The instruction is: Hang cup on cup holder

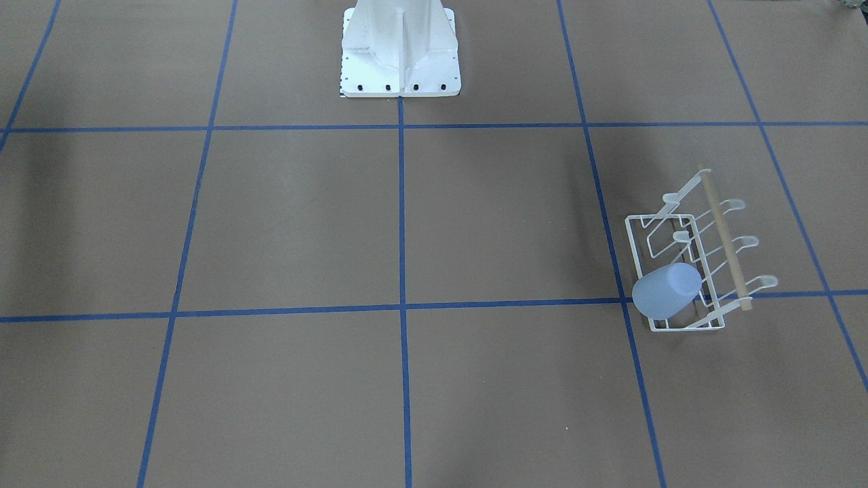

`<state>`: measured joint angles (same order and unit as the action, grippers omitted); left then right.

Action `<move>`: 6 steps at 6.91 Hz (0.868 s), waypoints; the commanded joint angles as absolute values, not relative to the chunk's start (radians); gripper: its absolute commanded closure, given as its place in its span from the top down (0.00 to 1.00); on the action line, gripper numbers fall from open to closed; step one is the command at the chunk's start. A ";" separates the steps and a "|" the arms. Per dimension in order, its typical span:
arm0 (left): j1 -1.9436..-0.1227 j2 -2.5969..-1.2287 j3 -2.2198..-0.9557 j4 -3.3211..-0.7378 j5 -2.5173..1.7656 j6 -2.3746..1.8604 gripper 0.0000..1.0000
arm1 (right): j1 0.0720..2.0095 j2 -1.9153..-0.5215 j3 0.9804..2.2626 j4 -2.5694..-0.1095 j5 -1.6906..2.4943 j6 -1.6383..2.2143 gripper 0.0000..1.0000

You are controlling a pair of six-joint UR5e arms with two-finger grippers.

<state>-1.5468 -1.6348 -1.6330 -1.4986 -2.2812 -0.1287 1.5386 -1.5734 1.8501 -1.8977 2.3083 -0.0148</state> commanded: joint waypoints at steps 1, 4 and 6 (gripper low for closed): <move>-1.546 -1.597 -1.554 -1.514 -2.281 -0.124 0.99 | 1.549 -1.588 1.841 -1.898 2.307 -0.017 1.00; -1.546 -1.592 -1.548 -1.540 -2.283 -0.123 0.99 | 1.555 -1.615 1.841 -1.898 2.304 -0.021 1.00; -1.546 -1.591 -1.548 -1.540 -2.283 -0.123 0.99 | 1.566 -1.628 1.816 -1.894 2.301 -0.021 1.00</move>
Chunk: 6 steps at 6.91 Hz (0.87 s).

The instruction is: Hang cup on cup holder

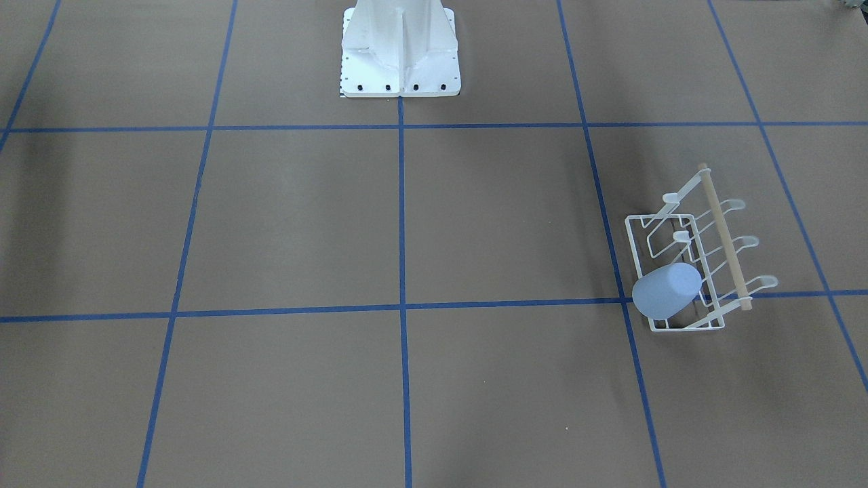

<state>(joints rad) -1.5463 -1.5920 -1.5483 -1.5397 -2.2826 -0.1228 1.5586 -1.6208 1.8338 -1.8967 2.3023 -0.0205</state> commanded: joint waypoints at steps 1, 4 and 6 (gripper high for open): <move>-1.546 -1.592 -1.548 -1.540 -2.283 -0.123 0.99 | 1.584 -1.629 1.783 -1.853 2.301 -0.026 1.00; -1.546 -1.592 -1.551 -1.540 -2.283 -0.123 0.99 | 1.605 -1.640 1.743 -1.766 2.301 -0.041 1.00; -1.546 -1.592 -1.551 -1.540 -2.283 -0.123 0.99 | 1.605 -1.644 1.750 -1.758 2.301 -0.041 1.00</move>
